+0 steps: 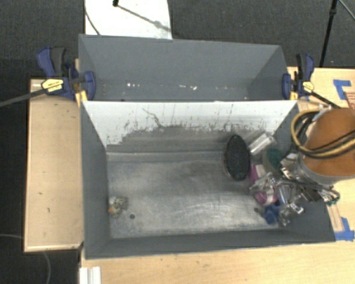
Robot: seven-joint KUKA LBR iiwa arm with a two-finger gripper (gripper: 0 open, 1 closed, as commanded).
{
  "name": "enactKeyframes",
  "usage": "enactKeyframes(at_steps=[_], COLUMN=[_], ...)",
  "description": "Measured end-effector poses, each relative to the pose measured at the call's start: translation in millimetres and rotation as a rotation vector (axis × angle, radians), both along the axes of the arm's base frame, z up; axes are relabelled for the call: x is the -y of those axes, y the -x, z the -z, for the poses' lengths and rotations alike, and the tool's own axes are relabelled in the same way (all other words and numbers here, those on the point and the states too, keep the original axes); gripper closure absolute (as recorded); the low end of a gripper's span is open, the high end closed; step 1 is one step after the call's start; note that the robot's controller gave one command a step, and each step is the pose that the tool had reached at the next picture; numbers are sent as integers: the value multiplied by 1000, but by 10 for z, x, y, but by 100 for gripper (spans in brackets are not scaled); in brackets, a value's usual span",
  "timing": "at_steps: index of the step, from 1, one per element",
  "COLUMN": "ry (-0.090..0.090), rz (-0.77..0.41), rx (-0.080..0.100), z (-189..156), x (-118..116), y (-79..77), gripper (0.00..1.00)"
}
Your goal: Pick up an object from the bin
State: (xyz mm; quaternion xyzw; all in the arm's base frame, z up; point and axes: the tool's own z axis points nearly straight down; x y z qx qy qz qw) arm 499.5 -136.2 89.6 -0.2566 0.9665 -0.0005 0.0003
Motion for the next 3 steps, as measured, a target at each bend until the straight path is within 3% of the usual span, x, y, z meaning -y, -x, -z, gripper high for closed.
enactKeyframes(at_steps=[1,2,3], ry=[2,-2,0], rz=[-1,2,358], rx=[9,2,6], z=[-1127,-1082,-60], x=[81,75,136], y=[-31,-17,-174], gripper=[100,0,0])
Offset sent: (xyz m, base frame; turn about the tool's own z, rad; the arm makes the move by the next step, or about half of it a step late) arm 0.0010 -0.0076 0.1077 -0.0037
